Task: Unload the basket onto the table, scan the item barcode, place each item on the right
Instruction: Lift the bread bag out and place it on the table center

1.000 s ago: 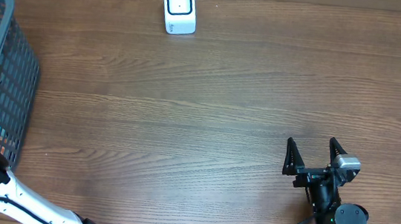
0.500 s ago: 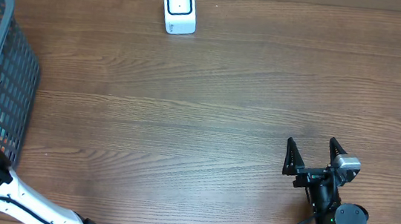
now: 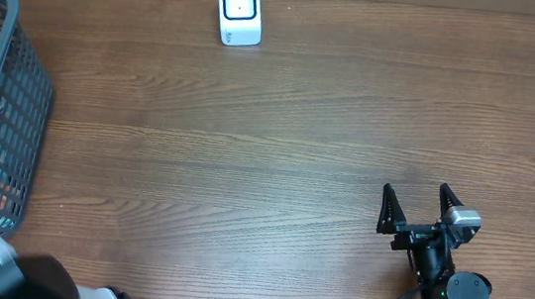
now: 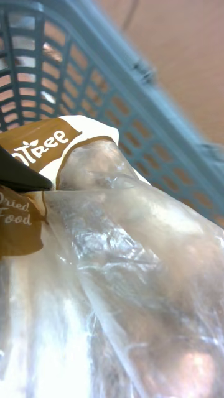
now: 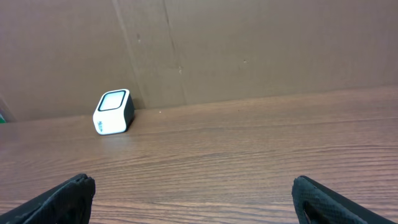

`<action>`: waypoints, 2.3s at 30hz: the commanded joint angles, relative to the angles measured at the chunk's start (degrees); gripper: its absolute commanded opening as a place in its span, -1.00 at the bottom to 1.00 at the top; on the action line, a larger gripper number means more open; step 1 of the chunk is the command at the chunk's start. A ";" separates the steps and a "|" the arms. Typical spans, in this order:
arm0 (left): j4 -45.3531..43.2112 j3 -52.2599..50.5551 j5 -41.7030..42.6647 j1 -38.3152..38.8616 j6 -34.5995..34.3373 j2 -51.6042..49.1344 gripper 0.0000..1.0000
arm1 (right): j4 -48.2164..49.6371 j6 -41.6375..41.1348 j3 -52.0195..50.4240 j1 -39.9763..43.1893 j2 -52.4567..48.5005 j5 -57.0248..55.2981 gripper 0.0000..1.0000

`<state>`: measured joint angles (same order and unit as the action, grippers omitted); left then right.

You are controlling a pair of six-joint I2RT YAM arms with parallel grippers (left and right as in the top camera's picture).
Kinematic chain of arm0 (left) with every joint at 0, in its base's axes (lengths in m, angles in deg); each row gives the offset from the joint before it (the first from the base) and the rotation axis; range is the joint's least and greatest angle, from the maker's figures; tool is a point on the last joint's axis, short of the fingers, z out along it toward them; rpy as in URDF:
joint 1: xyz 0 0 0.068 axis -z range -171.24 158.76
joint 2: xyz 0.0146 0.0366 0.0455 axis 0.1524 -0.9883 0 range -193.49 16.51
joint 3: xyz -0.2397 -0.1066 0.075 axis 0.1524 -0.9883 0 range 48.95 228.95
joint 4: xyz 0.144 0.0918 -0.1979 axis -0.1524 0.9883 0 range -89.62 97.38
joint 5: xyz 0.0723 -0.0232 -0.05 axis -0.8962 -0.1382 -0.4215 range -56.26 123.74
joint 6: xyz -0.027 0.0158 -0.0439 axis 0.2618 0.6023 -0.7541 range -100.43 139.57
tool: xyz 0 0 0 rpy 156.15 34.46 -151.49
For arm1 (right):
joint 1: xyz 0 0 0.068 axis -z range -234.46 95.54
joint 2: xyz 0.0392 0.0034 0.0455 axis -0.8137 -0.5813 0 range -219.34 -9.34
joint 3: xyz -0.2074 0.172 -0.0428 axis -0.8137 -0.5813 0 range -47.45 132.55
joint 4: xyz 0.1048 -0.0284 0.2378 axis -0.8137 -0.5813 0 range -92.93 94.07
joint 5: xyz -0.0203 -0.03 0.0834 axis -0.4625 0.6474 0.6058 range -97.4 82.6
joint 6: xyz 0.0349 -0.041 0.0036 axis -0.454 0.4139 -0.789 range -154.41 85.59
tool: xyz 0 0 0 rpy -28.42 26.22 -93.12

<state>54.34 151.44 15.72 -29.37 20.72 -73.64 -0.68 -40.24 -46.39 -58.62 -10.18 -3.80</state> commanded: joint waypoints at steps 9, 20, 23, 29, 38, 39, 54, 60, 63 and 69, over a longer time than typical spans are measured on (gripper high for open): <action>13.16 0.90 4.92 22.75 -19.47 15.76 -0.92 | 0.20 -0.11 -0.61 -0.33 0.68 -0.55 1.00; 28.17 -3.58 12.85 44.35 -33.40 10.64 -0.92 | 0.20 -0.11 -0.61 -0.33 0.68 -0.55 1.00; 26.56 -7.87 12.70 49.83 -39.56 9.05 -0.91 | 0.20 -0.11 -0.61 -0.33 0.68 -0.55 1.00; 19.10 -15.87 12.76 56.68 -50.47 4.52 -0.92 | 0.20 -0.11 -0.61 -0.33 0.68 -0.55 1.00; 13.66 -18.40 13.79 64.76 -67.69 -8.13 -0.91 | 0.20 -0.11 -0.61 -0.33 0.68 -0.55 1.00; 12.87 -18.40 13.81 65.92 -68.02 -9.73 -0.92 | 0.20 -0.11 -0.61 -0.33 0.68 -0.55 1.00; 2.16 -18.23 15.13 74.16 -62.45 -19.71 0.76 | 0.20 -0.11 -0.61 -0.33 0.68 -0.55 1.00; 1.07 -11.98 17.49 73.99 -53.59 -19.58 0.99 | 0.20 -0.11 -0.61 -0.33 0.68 -0.55 1.00; 4.66 -4.22 17.33 73.57 -48.54 -19.56 1.00 | 0.20 -0.11 -0.61 -0.33 0.68 -0.55 1.00; 18.53 15.87 16.76 70.03 -41.03 -19.56 0.73 | 0.20 -0.11 -0.61 -0.33 0.68 -0.55 1.00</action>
<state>69.18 159.31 32.74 43.02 -27.01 -93.44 -0.70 -40.24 -46.39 -58.62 -10.18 -3.83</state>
